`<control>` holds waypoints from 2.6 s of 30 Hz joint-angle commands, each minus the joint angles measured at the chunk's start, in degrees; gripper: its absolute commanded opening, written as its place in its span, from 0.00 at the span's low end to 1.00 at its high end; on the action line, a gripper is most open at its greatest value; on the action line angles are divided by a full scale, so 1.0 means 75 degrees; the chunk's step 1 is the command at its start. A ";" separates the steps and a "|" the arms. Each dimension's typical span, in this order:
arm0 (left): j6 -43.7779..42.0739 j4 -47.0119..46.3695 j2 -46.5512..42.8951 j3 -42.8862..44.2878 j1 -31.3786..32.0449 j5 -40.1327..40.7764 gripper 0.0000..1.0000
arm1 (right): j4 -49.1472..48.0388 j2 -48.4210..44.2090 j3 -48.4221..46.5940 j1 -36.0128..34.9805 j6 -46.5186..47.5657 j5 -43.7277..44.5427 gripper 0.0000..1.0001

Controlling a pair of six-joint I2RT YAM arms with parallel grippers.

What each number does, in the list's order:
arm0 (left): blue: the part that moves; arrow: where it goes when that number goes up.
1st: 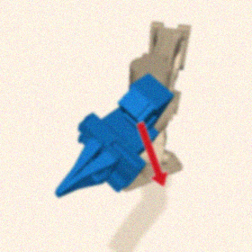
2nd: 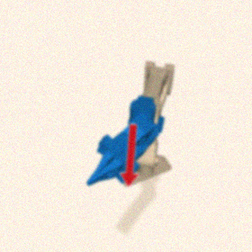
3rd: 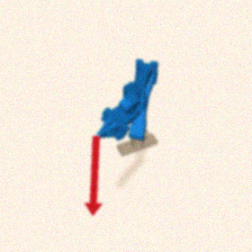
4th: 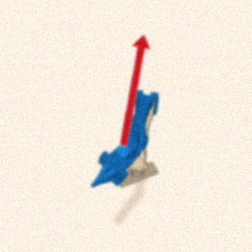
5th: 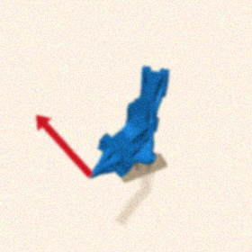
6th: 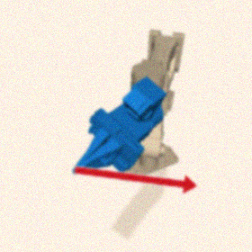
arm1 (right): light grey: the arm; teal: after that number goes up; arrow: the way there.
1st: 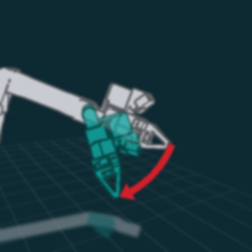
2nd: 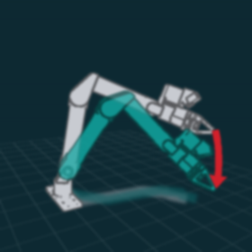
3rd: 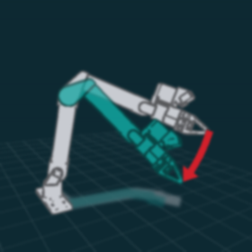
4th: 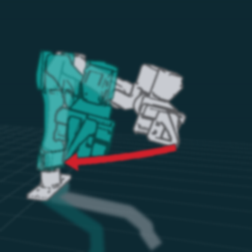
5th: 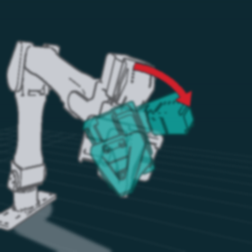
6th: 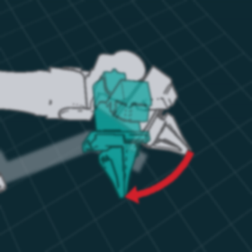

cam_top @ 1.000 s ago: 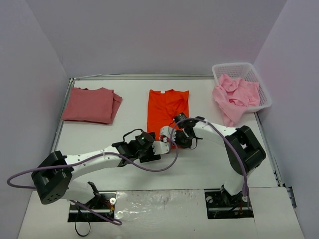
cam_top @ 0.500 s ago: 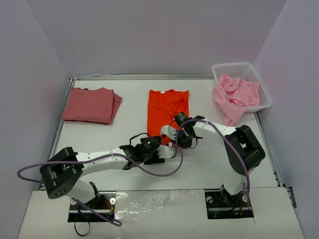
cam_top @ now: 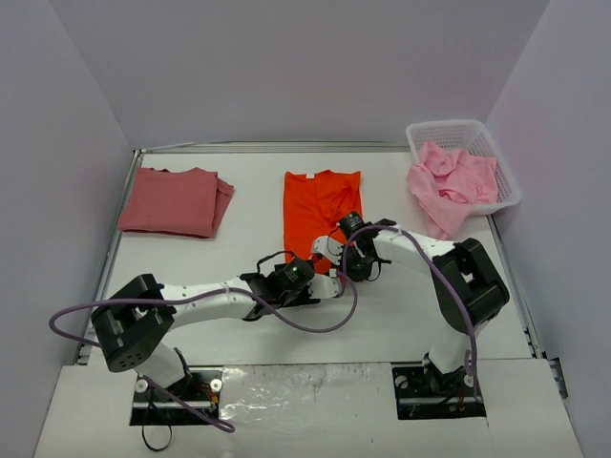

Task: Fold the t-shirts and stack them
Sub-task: Grab one side of the 2/3 rectangular tshirt with both arms

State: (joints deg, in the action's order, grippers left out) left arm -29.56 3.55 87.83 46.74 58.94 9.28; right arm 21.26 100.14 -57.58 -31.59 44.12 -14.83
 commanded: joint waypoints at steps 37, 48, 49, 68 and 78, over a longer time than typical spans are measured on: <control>-0.0243 0.1753 -0.1632 -0.0056 -0.1553 -0.2620 0.63 | 0.0318 0.1789 -0.0057 0.0439 -0.1453 -0.0812 0.00; -0.0078 0.2011 -0.2078 -0.0045 -0.2373 -0.3064 0.63 | 0.0377 0.1777 -0.0045 0.0463 -0.1429 -0.0835 0.00; -0.0101 0.2022 -0.2101 -0.0021 -0.2455 -0.3088 0.63 | 0.0377 0.1777 -0.0045 0.0474 -0.1418 -0.0847 0.00; -0.0582 0.1812 -0.0708 0.0260 -0.1050 -0.2597 0.64 | 0.0424 0.1848 -0.0092 0.0474 -0.1382 -0.0917 0.00; -0.0617 0.1132 -0.0578 0.0049 -0.0745 -0.1976 0.64 | 0.0436 0.1859 -0.0092 0.0486 -0.1359 -0.0917 0.00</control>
State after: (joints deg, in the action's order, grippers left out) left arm -33.36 14.74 84.66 46.33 53.12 -8.21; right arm 26.55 105.23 -63.46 -27.40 33.15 -20.95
